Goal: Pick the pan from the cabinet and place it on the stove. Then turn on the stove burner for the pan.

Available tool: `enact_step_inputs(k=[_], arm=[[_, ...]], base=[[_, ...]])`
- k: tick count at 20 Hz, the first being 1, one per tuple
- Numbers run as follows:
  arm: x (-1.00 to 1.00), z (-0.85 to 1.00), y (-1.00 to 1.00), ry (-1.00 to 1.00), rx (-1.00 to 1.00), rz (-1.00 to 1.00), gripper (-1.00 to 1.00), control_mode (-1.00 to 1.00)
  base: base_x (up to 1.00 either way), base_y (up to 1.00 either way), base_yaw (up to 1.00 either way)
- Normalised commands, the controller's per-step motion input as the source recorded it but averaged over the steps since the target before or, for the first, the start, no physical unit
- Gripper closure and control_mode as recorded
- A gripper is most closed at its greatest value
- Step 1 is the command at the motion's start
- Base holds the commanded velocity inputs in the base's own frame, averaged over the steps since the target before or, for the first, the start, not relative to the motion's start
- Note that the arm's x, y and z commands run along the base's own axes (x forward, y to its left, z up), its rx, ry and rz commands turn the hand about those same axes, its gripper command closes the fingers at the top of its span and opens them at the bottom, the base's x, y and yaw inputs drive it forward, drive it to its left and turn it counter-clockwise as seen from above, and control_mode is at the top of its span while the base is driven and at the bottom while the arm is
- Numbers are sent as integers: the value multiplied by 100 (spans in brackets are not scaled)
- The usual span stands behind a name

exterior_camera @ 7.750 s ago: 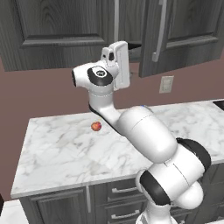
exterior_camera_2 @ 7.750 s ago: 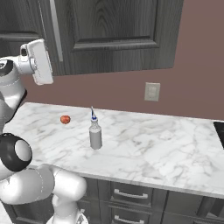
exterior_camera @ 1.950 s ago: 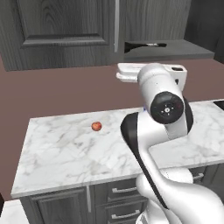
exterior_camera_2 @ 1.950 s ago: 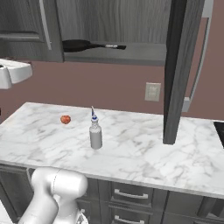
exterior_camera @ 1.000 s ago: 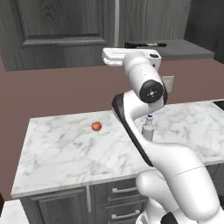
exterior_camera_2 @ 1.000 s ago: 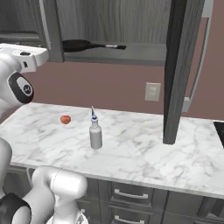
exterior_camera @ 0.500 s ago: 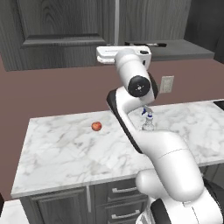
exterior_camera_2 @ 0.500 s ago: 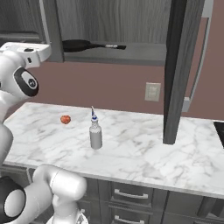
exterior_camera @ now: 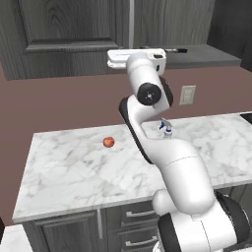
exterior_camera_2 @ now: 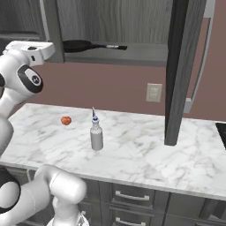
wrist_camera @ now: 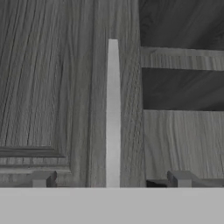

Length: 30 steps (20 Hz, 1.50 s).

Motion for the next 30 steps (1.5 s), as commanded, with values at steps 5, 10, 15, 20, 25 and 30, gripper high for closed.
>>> enact_step_inputs(k=[5, 10, 15, 20, 25, 30], arm=[[28, 0, 0, -2, 0, -1, -100, -100], [30, 0, 0, -2, 0, 0, -100, -100], [34, 0, 0, -3, 0, 0, -100, -100], [34, 0, 1, -2, 0, 0, -100, -100], [27, 0, 1, -3, 0, 0, -100, -100], [33, 0, 13, -1, 0, 0, 100, -100]], base=[[0, 0, 0], [0, 0, 0], [0, 0, 0], [0, 0, 0], [0, 0, 0], [0, 0, 0]])
